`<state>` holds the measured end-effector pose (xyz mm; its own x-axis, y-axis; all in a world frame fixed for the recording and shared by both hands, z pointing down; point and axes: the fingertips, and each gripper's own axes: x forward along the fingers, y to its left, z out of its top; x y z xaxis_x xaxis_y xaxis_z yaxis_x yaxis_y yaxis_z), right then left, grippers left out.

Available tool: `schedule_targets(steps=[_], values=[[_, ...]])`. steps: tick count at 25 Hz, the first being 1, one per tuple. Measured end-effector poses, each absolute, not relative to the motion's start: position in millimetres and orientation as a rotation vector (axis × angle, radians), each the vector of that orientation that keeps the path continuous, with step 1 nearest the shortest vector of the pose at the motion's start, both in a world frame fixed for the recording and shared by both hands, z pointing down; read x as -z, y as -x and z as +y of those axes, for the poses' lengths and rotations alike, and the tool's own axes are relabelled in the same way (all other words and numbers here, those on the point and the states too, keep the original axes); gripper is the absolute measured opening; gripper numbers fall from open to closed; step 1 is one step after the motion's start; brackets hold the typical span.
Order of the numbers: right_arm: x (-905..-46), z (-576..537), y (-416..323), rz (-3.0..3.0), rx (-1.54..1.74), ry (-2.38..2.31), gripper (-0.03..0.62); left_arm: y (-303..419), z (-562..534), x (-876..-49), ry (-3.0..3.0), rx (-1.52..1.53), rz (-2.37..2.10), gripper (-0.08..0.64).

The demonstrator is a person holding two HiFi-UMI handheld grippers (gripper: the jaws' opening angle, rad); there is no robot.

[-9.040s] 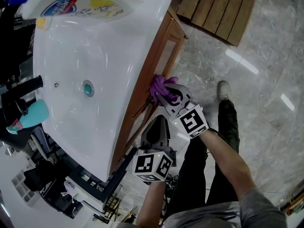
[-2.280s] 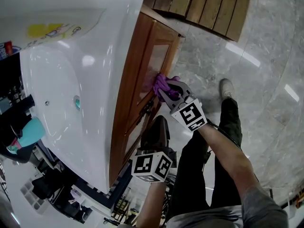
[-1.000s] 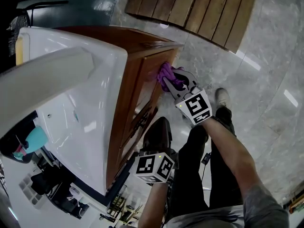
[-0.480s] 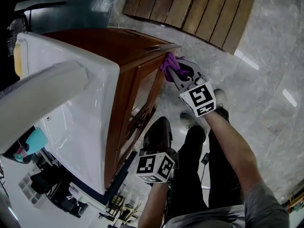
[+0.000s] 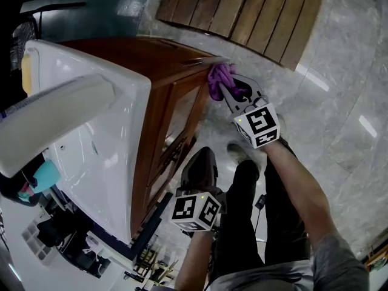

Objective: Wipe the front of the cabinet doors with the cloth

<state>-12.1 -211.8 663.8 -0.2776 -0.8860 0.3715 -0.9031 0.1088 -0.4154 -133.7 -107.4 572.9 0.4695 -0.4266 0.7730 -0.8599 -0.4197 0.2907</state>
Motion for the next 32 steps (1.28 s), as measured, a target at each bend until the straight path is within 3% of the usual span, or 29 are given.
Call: schedule_targets(steps=[13, 32], values=[[-599, -160, -7, -2.302, -0.822, -1.931, 0.063, 131, -91, -536, -2.097, -0.761, -1.04, 0.011], [-418, -102, 17, -2.396, -0.624, -2.004, 0.063, 129, -90, -395, -2.348, -0.58, -1.049, 0.006]])
